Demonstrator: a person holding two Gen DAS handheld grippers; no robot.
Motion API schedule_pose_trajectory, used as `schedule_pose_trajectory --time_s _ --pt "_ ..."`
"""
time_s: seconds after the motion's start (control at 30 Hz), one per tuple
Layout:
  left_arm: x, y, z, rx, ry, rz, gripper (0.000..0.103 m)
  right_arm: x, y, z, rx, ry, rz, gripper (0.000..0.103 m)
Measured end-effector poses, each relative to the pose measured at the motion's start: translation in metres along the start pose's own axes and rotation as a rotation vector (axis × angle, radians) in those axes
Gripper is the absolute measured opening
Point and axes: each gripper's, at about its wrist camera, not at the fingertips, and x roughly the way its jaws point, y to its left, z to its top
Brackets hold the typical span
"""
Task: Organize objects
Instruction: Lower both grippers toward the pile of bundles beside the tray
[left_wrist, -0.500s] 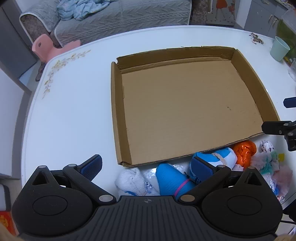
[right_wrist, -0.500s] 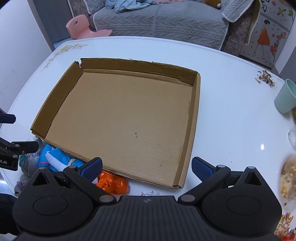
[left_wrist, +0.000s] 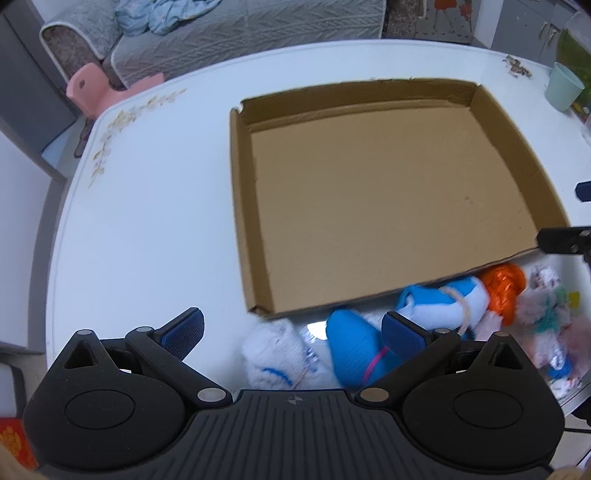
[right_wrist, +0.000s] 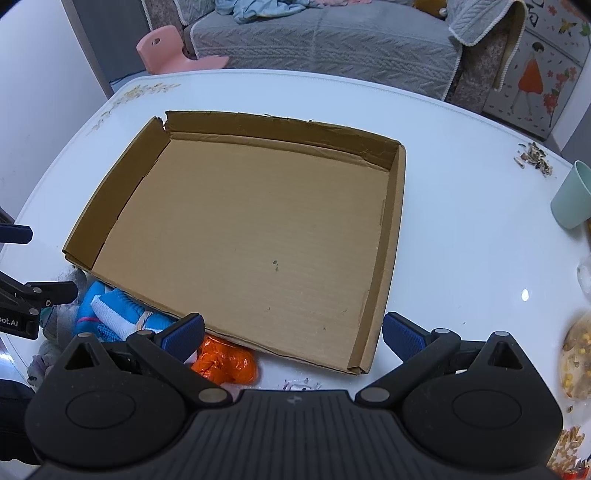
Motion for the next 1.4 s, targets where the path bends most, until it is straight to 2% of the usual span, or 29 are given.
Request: schedule_pose_trajectory --time_s 0.17,0.37,0.5,0.63,0.67,0.8,0.87,0.97,1.17,1.4 --pt "0.008 0.009 -0.009 0.002 0.028 0.020 0.102 0.000 0.001 -0.001 -0.005 0.001 0.006 0.102" --pt "0.026 0.025 -0.022 -0.015 0.100 0.034 0.102 -0.001 -0.002 -0.003 0.004 0.008 -0.002 0.102" --pt "0.037 0.032 -0.024 -0.068 0.134 -0.007 0.102 -0.002 -0.004 -0.003 0.011 0.001 -0.002 0.102" --pt "0.042 0.027 -0.023 -0.073 0.140 -0.017 0.098 -0.006 -0.009 -0.008 0.011 0.008 -0.008 0.102" --pt "0.043 0.026 -0.023 -0.076 0.141 -0.019 0.097 -0.007 -0.013 -0.011 0.018 0.014 -0.012 0.102" --pt "0.048 0.025 -0.026 -0.112 0.161 -0.067 0.074 -0.013 -0.037 -0.022 0.113 0.045 -0.004 0.102" --pt "0.051 0.020 -0.030 -0.099 0.170 -0.064 0.071 -0.011 -0.047 -0.028 0.163 0.066 0.007 0.102" --pt "0.051 0.017 -0.031 -0.093 0.158 -0.057 0.066 0.000 -0.052 -0.036 0.205 0.123 0.010 0.094" --pt "0.048 0.017 -0.034 -0.108 0.148 -0.075 0.057 0.018 -0.041 -0.040 0.182 0.175 0.019 0.077" --pt "0.040 0.023 -0.044 -0.127 0.131 -0.108 0.054 0.034 -0.032 -0.042 0.153 0.219 0.029 0.046"
